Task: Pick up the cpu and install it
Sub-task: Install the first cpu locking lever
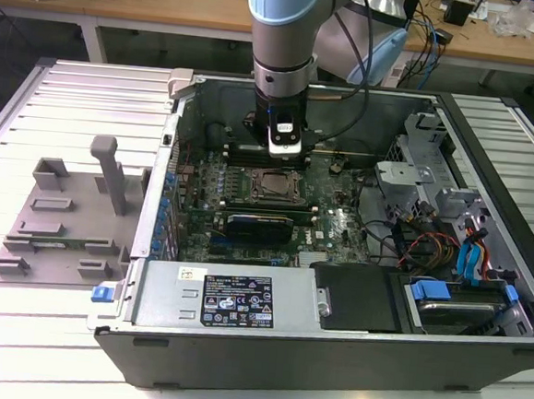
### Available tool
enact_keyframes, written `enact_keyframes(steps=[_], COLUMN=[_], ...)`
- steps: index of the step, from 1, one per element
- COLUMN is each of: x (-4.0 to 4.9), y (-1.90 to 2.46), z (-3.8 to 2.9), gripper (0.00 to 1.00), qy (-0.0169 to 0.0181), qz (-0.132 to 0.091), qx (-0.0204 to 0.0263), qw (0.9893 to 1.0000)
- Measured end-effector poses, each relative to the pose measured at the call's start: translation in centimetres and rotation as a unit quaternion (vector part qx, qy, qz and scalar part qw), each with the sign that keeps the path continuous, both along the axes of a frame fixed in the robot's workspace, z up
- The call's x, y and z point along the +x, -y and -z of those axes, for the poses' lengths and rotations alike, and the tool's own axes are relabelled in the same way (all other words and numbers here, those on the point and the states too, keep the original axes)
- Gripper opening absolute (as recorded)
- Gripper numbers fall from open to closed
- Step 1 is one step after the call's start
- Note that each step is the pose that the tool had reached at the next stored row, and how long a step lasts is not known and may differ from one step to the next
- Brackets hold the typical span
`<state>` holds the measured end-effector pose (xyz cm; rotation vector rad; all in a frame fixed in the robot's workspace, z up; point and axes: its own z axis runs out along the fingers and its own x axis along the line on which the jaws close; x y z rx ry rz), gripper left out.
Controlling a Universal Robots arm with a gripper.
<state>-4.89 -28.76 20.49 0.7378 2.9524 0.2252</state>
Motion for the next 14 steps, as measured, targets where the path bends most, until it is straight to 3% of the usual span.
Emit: enact_keyframes(steps=[14], x=[0.25], y=[0.00], z=[0.39], gripper=[0.11], qy=[0.0001], qz=[0.003], qx=[-0.0030], qw=[1.0000])
